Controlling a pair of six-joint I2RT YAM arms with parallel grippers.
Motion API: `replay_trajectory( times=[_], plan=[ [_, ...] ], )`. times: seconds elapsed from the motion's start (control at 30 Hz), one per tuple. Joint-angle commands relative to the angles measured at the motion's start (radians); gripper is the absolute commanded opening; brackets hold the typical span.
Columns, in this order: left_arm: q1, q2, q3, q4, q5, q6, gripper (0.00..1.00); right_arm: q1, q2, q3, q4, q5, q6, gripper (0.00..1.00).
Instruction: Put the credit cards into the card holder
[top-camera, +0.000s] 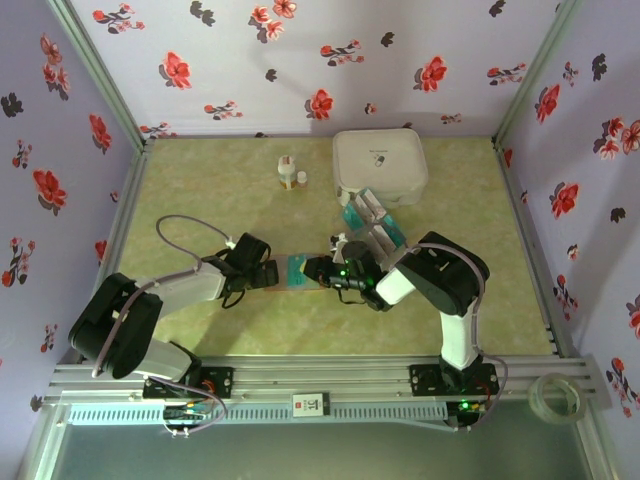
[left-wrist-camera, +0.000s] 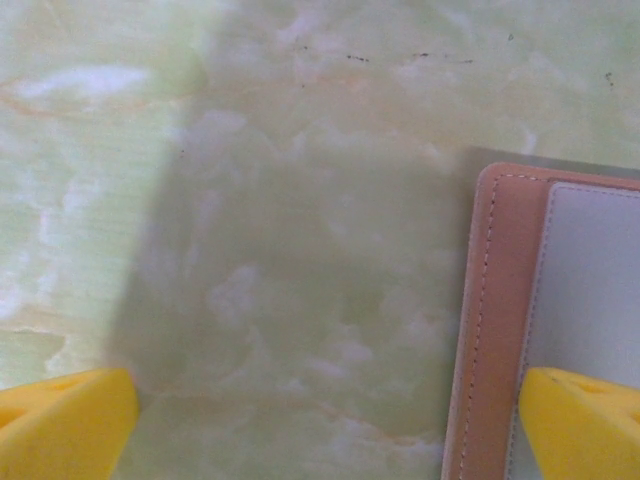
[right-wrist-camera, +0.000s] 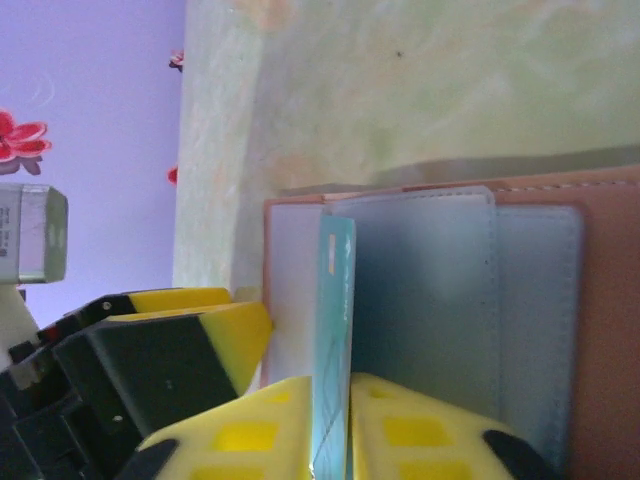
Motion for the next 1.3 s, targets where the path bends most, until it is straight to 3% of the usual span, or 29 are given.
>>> replay_trajectory(
  times=[0.0, 0.4, 0.87, 1.27],
  plan=[
    [-0.003, 0.035, -0.037, -0.003, 0.02, -0.02, 1.0, 0.003, -0.002, -0.008, -0.132, 0.019, -0.024, 0.28],
    [0.006, 0.023, -0.013, -0.015, 0.023, -0.013, 1.0, 0.002, -0.15, 0.134, -0.604, 0.093, -0.215, 0.59],
    [0.024, -0.013, -0.006, -0.034, 0.024, 0.008, 1.0, 0.015, -0.202, 0.268, -0.923, 0.192, -0.346, 0.61],
    [0.025, -0.006, -0.005, -0.028, 0.029, 0.005, 1.0, 0.065, -0.159, 0.327, -0.944, 0.181, -0.353, 0.61]
  ],
)
